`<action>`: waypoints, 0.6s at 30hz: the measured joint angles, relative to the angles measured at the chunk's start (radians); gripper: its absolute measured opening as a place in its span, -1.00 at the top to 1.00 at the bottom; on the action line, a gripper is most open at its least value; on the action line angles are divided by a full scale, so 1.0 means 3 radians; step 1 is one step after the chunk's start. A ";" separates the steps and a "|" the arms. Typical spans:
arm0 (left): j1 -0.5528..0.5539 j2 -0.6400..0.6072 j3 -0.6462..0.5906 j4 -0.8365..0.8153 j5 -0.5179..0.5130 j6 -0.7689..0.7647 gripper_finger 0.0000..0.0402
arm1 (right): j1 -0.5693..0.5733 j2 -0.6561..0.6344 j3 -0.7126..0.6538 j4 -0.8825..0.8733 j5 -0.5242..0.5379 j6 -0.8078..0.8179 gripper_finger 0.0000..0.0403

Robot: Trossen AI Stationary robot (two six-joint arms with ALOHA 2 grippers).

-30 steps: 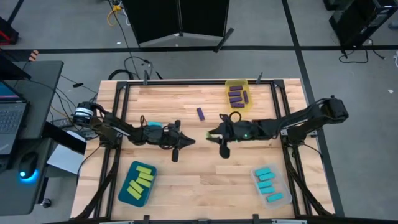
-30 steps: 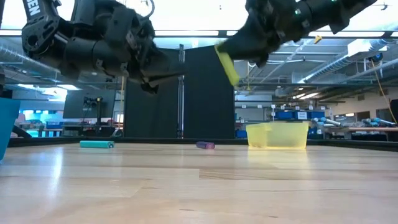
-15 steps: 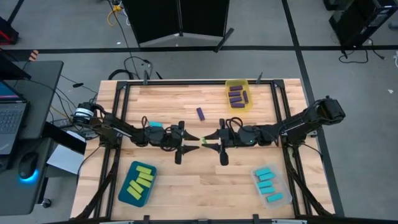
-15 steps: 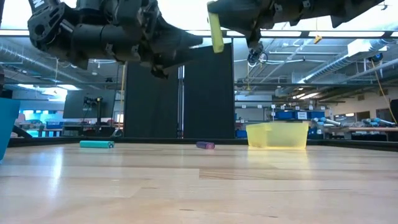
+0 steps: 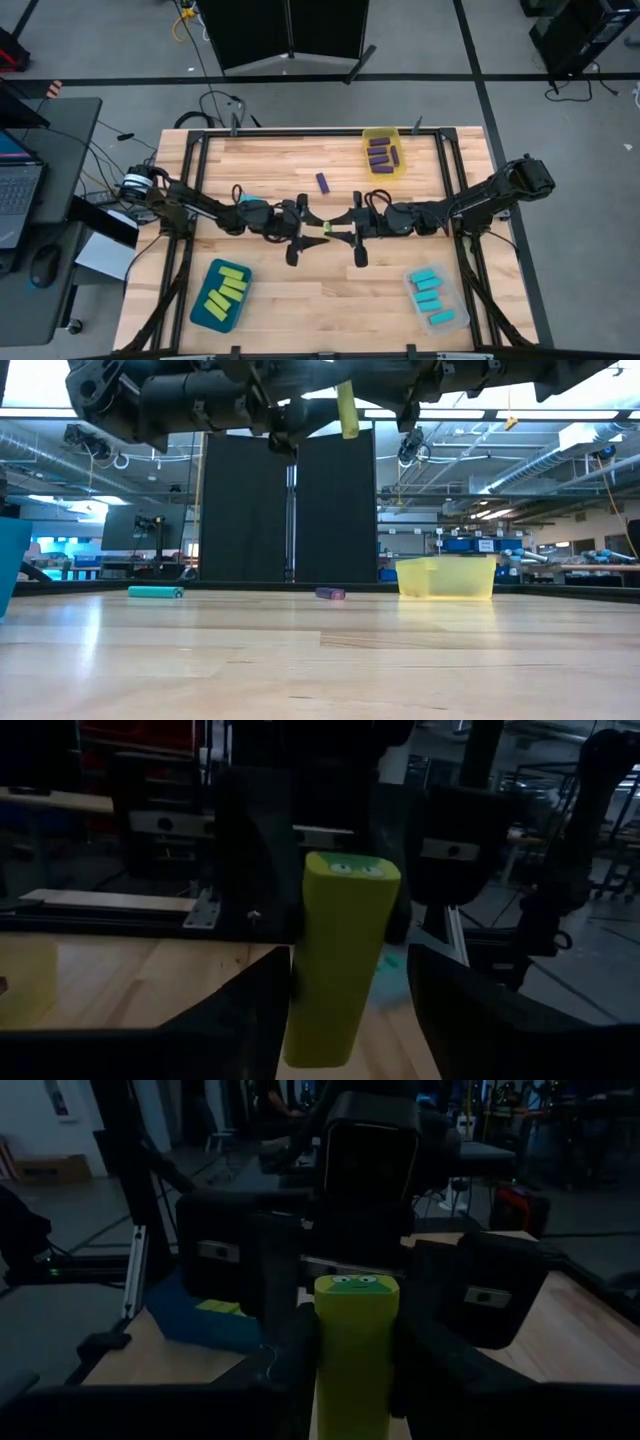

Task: Sort blocks
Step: Put the green block into the blue bin

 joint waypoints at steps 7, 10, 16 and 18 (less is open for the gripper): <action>0.0001 0.0000 0.0170 -0.0324 -0.0020 -0.0078 -0.02 | 0.0001 0.0000 0.0000 -0.0001 0.0020 -0.0010 0.43; 0.0001 -0.0001 0.0238 -0.0450 -0.0077 -0.0078 0.02 | 0.0001 -0.0001 0.0000 0.0002 0.0069 -0.0010 0.43; 0.0001 -0.0001 0.0268 -0.0529 -0.0191 -0.0054 0.30 | 0.0001 -0.0001 0.0000 0.0005 0.0098 -0.0028 0.43; 0.0000 -0.0001 0.0268 -0.0530 -0.0196 0.0014 0.41 | -0.0001 -0.0001 0.0000 0.0005 0.0101 -0.0001 0.43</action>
